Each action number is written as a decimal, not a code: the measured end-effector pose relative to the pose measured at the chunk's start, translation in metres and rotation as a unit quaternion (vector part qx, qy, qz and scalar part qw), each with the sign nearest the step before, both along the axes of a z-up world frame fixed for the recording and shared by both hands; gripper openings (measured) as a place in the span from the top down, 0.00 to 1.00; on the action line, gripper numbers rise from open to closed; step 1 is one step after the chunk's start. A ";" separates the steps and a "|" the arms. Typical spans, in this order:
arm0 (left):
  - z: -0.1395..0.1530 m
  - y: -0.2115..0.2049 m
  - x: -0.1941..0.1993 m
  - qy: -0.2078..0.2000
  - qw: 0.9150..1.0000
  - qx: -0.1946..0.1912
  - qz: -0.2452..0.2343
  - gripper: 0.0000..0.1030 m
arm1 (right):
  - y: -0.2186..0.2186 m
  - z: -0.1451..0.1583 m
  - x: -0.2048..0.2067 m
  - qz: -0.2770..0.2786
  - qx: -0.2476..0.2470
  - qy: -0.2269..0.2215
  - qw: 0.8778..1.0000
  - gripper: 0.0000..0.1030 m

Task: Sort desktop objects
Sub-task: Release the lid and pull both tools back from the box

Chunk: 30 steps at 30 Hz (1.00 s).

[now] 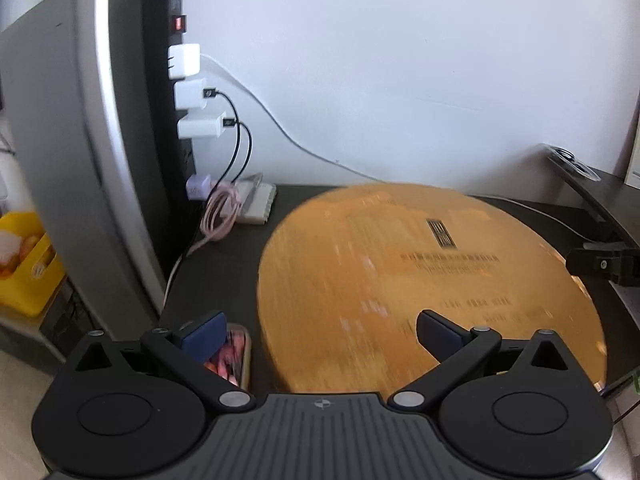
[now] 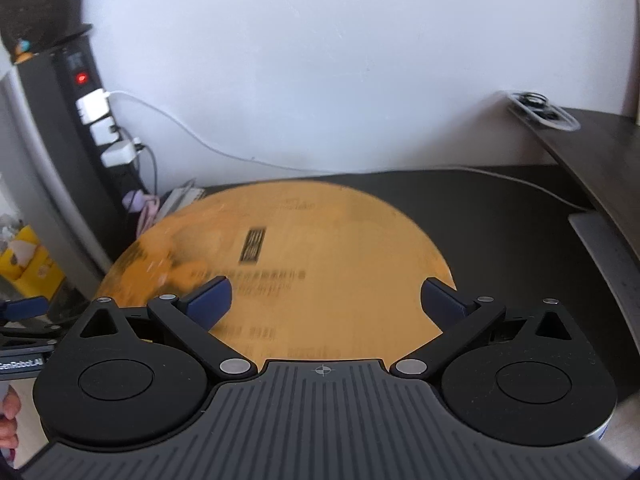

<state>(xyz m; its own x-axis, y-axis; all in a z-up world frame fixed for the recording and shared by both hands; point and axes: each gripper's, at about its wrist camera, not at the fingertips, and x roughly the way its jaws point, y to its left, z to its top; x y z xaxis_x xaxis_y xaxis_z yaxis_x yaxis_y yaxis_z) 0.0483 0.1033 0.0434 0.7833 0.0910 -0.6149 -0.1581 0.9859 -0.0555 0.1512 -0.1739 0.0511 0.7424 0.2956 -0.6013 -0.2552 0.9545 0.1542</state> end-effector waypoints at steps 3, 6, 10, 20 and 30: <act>-0.006 -0.019 -0.022 0.010 1.000 -0.015 -0.012 0.01 | -0.005 -0.004 -0.035 -0.004 -0.010 0.001 1.000 0.00; -0.012 -0.035 -0.042 0.016 0.999 -0.018 -0.025 0.01 | -0.013 -0.009 -0.066 -0.012 -0.012 0.005 1.000 0.00; -0.020 -0.054 -0.063 0.025 0.999 -0.002 -0.033 0.01 | -0.023 -0.017 -0.104 -0.024 -0.008 0.010 1.000 0.00; -0.024 -0.077 -0.096 0.017 0.999 0.022 -0.037 0.01 | -0.040 -0.032 -0.158 -0.031 -0.018 0.019 0.999 0.00; -0.031 -0.082 -0.099 0.029 0.999 -0.002 -0.044 0.01 | -0.042 -0.037 -0.171 -0.030 -0.026 0.024 0.999 0.00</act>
<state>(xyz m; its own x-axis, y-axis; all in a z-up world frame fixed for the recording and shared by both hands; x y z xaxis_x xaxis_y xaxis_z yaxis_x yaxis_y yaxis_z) -0.0504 0.0215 0.0129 0.7514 0.0220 -0.6595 -0.0749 0.9958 -0.0521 -0.0203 -0.2161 0.0137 0.7275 0.2192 -0.6502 -0.1906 0.9749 0.1154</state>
